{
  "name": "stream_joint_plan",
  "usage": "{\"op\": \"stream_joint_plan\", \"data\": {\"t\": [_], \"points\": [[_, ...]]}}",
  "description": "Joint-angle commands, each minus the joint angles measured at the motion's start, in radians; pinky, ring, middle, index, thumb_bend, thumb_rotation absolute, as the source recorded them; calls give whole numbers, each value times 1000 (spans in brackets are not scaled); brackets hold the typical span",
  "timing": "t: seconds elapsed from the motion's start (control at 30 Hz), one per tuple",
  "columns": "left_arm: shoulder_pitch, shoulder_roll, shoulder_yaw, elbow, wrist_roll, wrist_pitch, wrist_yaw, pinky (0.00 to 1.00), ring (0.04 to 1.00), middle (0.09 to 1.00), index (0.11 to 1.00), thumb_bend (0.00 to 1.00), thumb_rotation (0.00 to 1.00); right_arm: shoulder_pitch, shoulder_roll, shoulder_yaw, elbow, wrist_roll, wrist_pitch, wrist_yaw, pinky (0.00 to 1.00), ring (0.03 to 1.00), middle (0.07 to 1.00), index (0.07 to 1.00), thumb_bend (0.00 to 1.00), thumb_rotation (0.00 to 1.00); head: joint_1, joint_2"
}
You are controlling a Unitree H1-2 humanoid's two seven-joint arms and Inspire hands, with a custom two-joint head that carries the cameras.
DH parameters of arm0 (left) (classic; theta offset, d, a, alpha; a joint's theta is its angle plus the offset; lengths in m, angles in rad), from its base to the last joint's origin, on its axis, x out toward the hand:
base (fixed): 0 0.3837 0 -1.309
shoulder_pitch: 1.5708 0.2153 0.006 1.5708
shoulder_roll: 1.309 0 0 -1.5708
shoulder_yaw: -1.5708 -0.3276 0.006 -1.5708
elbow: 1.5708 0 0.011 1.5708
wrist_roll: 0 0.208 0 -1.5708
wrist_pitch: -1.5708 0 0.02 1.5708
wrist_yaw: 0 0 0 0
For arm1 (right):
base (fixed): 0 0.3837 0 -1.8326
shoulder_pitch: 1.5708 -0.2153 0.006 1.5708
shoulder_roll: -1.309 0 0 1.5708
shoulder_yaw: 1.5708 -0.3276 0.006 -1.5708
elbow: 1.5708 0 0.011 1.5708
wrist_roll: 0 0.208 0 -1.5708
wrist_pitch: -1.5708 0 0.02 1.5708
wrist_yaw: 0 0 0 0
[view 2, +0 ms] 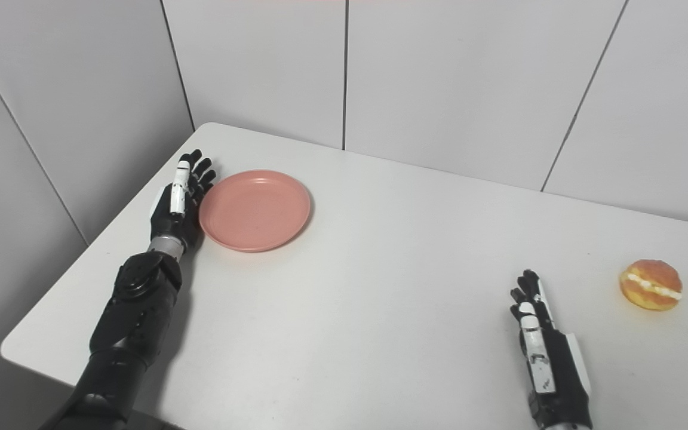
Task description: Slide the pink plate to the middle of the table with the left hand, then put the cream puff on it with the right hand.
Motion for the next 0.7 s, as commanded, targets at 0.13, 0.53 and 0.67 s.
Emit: {"op": "stream_joint_plan", "data": {"t": [0.13, 0.53, 0.67], "points": [[-17, -49, -60, 11, 18, 56, -32, 974, 955, 953, 936, 378, 1000, 18, 8, 4, 15, 1, 18, -7, 1000, 986, 1000, 1000, 199, 1000, -7, 6], [-11, -98, -125, -4, 33, 64, -60, 972, 957, 955, 941, 387, 1000, 21, 16, 10, 2, -7, 25, -16, 999, 983, 1000, 1000, 211, 1000, -29, 22], [-6, -114, -152, -20, 34, 65, -66, 961, 951, 949, 940, 396, 1000, 19, 19, 14, 0, -4, 25, -20, 999, 985, 1000, 1000, 203, 1000, -37, 27]]}}
